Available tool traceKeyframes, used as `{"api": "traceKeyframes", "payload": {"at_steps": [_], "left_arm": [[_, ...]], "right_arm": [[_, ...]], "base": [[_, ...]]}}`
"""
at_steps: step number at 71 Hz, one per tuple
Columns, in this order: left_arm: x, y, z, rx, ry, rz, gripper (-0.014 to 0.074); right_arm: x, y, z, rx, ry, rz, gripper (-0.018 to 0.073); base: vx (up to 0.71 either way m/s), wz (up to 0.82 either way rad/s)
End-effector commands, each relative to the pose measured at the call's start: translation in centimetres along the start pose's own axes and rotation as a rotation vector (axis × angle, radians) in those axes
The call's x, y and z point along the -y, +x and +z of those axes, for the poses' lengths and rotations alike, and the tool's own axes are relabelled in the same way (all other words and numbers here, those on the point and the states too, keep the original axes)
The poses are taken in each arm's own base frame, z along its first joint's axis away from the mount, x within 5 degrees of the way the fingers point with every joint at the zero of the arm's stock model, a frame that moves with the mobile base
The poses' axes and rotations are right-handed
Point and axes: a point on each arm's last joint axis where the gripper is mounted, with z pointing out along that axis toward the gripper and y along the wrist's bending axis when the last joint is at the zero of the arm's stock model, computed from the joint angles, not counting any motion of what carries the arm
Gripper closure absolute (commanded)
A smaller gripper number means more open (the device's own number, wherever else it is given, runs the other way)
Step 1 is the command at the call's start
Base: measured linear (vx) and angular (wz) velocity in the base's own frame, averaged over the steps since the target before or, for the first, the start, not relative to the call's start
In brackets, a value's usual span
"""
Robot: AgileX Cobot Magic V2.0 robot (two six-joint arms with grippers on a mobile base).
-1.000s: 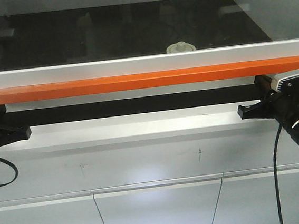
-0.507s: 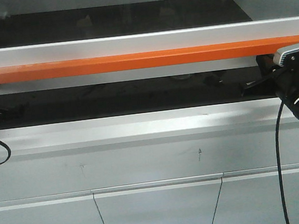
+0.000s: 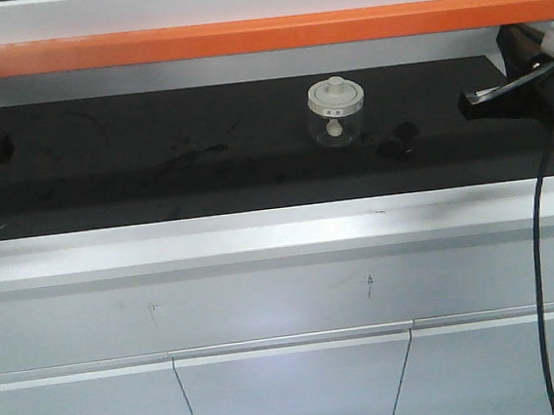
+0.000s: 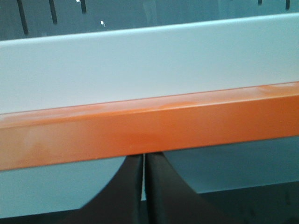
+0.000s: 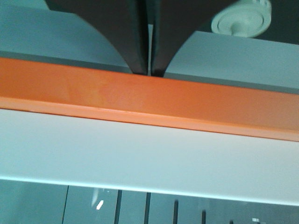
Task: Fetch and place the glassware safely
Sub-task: 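Lift the orange handle bar with both grippers to raise the sash, then release the sash and lower the right gripper toward the glass jar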
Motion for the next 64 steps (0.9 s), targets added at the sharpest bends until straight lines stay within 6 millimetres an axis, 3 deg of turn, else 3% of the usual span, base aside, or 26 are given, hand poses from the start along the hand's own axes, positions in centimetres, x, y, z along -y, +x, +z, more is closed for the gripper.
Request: {"api": "traceKeyframes", "payload": {"at_steps": [1, 38, 54, 64], "left_arm": [[-0.2, -3.5, -0.6, 0.164, -0.010, -0.002, 0.0603], [-0.3, -4.8, -2.1, 0.118, -0.012, 0.000, 0.0603], [-0.4, -6.0, -4.0, 0.053, -0.012, -0.001, 0.0603], [-0.4, -7.0, -5.7, 0.007, -0.013, 0.000, 0.0603]], "right_arm": [[0.3, -3.8, -0.3, 0.182, 0.011, -0.013, 0.0563], [0.5, -5.9, -1.6, 0.199, 0.017, 0.009, 0.0563], [0.6, -6.3, -2.6, 0.074, 0.026, 0.014, 0.0563], [0.6, -7.7, -4.2, 0.103, 0.030, 0.049, 0.0563]], "base": [[0.00, 0.00], [0.00, 0.00], [0.00, 0.00], [0.00, 0.00]]}}
